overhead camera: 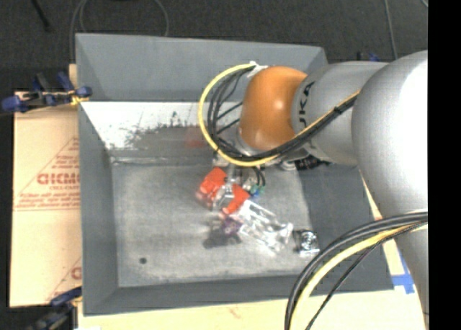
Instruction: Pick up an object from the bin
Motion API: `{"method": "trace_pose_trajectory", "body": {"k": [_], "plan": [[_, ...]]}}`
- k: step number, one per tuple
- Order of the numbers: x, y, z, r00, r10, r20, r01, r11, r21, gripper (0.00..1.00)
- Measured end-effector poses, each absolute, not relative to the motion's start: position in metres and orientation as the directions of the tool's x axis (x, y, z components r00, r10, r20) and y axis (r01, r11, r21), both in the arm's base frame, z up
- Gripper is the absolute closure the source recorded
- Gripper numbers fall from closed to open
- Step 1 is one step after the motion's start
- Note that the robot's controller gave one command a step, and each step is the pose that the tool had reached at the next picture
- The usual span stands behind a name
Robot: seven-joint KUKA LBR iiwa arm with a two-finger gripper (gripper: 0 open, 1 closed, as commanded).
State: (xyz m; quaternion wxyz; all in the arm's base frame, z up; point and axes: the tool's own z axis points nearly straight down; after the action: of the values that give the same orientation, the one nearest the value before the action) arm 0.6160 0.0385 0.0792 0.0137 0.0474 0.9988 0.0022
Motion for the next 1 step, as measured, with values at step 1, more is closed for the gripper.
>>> {"method": "trace_pose_trajectory", "body": {"k": [1], "plan": [[0.6180, 0.0379, 0.0810, -0.995, 0.095, -0.007, 0.095, 0.995, 0.002, 0.00]]}}
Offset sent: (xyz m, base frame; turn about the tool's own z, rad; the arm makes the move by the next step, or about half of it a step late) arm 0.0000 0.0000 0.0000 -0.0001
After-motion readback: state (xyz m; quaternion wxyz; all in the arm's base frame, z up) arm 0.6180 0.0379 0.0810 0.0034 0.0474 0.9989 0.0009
